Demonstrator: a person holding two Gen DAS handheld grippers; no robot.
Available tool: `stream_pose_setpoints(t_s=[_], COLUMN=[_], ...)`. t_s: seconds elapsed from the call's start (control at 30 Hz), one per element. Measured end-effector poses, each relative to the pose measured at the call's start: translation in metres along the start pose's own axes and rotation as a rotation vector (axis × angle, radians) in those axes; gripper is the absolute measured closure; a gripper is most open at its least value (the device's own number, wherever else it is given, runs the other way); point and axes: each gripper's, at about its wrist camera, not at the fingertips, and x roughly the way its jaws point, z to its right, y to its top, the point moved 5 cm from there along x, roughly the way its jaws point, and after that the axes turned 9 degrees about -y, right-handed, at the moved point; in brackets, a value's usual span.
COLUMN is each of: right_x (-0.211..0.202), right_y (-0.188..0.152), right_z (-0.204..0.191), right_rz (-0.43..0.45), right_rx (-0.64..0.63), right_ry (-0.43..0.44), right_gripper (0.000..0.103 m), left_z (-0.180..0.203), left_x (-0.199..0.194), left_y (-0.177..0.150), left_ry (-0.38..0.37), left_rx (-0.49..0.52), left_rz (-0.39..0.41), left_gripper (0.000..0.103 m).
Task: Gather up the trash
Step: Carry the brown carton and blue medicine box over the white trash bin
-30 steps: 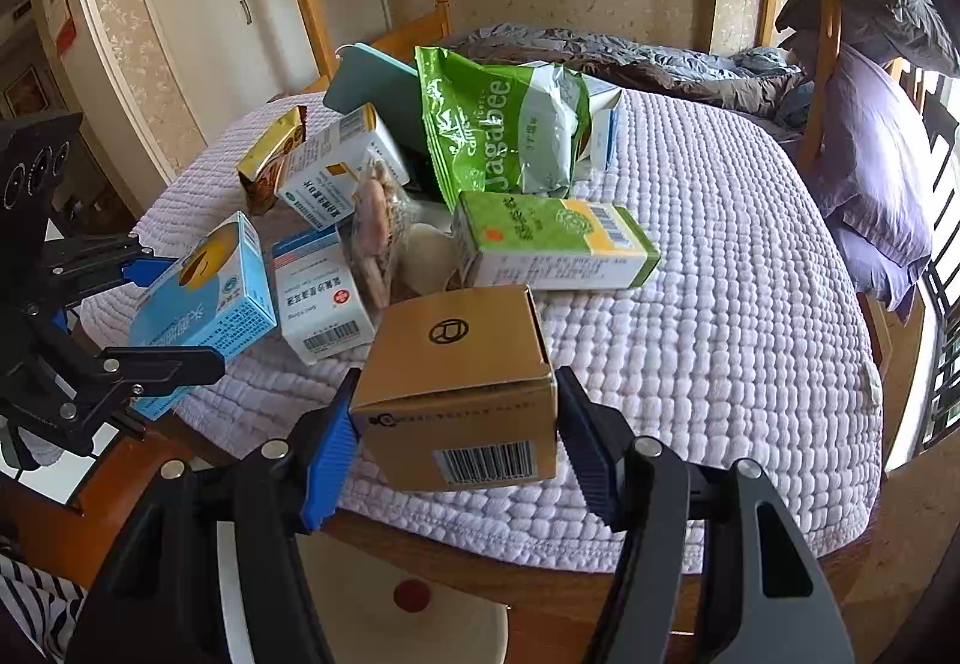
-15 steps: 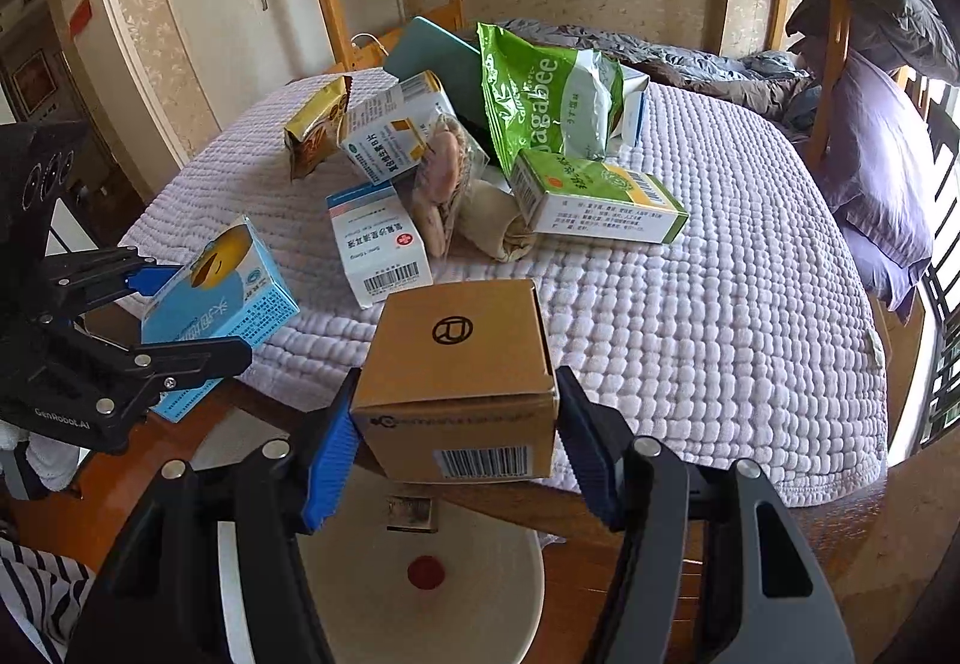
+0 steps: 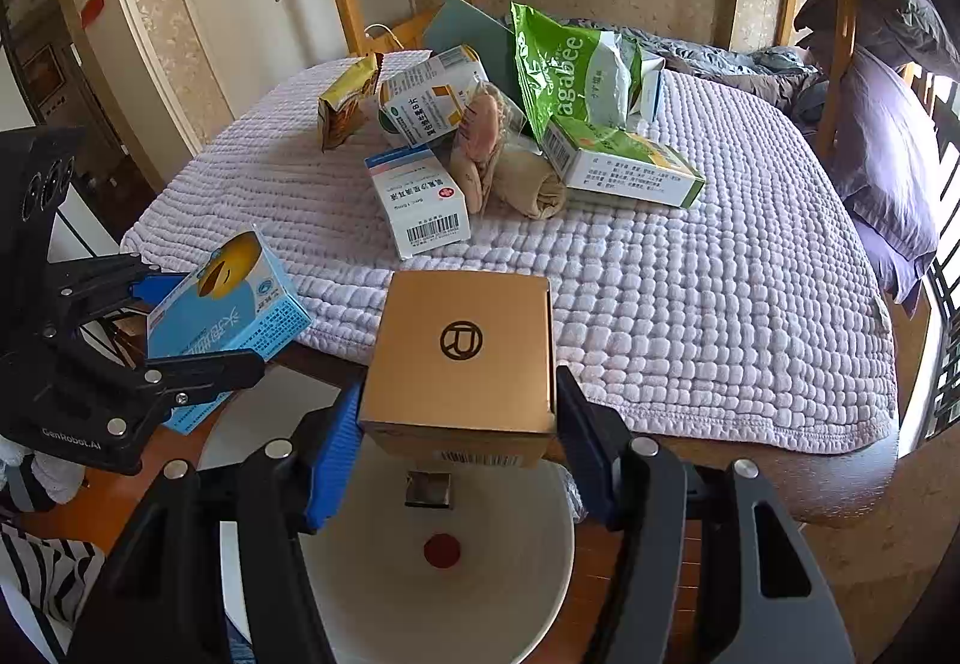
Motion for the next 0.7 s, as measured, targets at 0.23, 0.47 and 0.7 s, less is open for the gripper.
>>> stream_pose_setpoints(t_s=[0.23, 0.47, 0.7], right_x=[-0.012, -0.023, -0.026], right_y=[-0.007, -0.018, -0.034], right_z=[-0.001, -0.007, -0.019], right_rz=[0.002, -0.009, -0.041], right_rx=[0.002, -0.010, -0.031], right_ry=[0.012, 0.036, 0.057], right_gripper=[0.044, 0.044, 0.044], left_z=[0.005, 0.011, 0.021], left_x=[-0.005, -0.009, -0.005], left_y=[-0.010, -0.020, -0.032], left_ry=[-0.010, -0.027, -0.033], left_rx=[0.004, 0.005, 0.006], left_rz=[-0.008, -0.019, -0.048], left_gripper=[0.020, 0.020, 0.020])
